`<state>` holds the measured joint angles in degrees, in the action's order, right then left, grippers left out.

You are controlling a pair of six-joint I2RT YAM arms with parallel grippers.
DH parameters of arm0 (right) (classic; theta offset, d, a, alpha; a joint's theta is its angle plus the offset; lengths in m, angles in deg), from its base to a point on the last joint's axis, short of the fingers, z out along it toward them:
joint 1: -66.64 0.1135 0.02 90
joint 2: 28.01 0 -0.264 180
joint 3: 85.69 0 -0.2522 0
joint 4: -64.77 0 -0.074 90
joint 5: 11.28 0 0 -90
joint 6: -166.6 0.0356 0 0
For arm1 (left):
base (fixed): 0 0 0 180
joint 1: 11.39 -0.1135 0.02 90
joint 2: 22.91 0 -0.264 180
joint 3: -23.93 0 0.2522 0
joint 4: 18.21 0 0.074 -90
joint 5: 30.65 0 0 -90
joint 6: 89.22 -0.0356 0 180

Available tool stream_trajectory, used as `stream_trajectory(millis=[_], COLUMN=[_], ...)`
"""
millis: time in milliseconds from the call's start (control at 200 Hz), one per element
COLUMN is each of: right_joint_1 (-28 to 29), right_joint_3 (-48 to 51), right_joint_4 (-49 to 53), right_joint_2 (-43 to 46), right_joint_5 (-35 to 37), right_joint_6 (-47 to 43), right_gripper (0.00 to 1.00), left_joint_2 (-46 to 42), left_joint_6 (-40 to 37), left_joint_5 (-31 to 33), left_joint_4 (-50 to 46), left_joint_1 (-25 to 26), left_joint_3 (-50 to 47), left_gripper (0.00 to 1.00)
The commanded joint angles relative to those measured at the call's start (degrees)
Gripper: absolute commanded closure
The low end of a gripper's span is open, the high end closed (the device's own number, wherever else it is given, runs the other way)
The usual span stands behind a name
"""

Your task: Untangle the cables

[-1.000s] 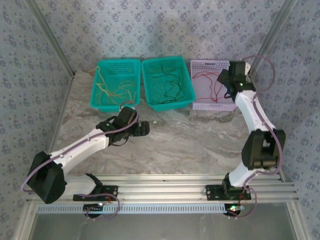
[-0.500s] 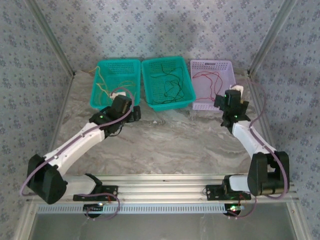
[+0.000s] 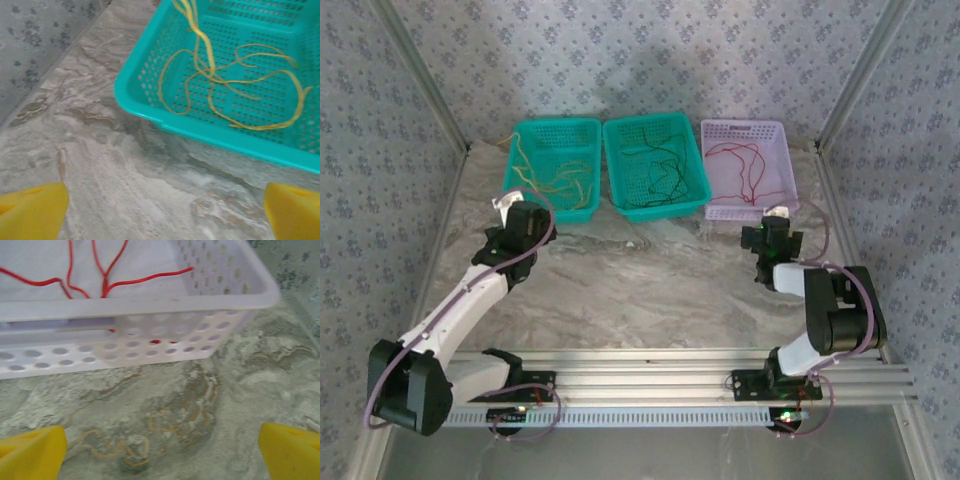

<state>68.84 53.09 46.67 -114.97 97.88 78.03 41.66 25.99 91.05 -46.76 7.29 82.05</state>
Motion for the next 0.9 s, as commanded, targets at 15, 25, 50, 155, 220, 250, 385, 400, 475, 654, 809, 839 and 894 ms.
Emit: stream_trajectory(millis=[15,25,50,155,220,250,385,400,475,654,809,839,894], right_joint_1=[-0.9,-0.6,0.5,0.6,0.6,0.6,0.6,0.5,0.0,-2.1,-2.1,-2.1,-2.1], right_joint_3=[7.1,8.2,10.1,8.0,7.7,7.8,7.7,7.6,7.4,6.5,6.5,6.5,6.5], right_joint_4=[-17.9,-22.6,-29.3,-21.6,-20.5,-21.0,-20.9,-20.7,-20.1,-17.8,-17.8,-17.8,-17.8], right_joint_2=[0.2,-0.7,-3.0,-1.0,-0.5,-0.6,-0.8,-0.7,-0.7,-0.3,-0.3,-0.3,-0.3], right_joint_5=[-3.8,-3.1,-1.9,-1.0,-1.0,-0.9,-1.5,-1.7,-2.8,-7.2,-7.2,-7.2,-7.2], right_joint_6=[0.4,-1.4,-3.5,-2.4,-2.3,-2.2,-2.5,-2.4,-2.2,-1.3,-1.3,-1.3,-1.3], right_gripper=[0.0,0.0,0.0,0.0,0.0,0.0,0.0,0.0,0.0,0.0,0.0,0.0,0.0], left_joint_2=[1.8,2.1,2.5,4.9,6.5,7.3,11.3,11.9,15.2,19.6,22.3,23.8,23.6], left_joint_6=[-2.7,-2.8,-2.9,-4.1,-5.6,-6.2,-11.9,-12.7,-15.6,-23.0,-22.2,-23.2,-23.6], left_joint_5=[1.9,1.9,1.6,-2.1,-3.2,-3.5,-5.2,-5.6,-7.4,-13.6,-18.5,-20.0,-20.3], left_joint_4=[7.7,8.2,9.4,14.3,17.0,18.6,30.0,31.6,37.6,47.4,60.9,65.8,63.6], left_joint_1=[-4.5,-5.1,-6.3,-11.5,-13.4,-14.0,-15.2,-15.2,-15.3,-15.3,-17.4,-17.3,-17.1], left_joint_3=[-1.8,-2.1,-2.6,-4.3,-5.5,-6.1,-10.3,-10.9,-12.8,-14.2,-20.7,-22.1,-21.8], left_gripper=[0.0,0.0,0.0,0.0,0.0,0.0,0.0,0.0,0.0,0.0,0.0,0.0,0.0])
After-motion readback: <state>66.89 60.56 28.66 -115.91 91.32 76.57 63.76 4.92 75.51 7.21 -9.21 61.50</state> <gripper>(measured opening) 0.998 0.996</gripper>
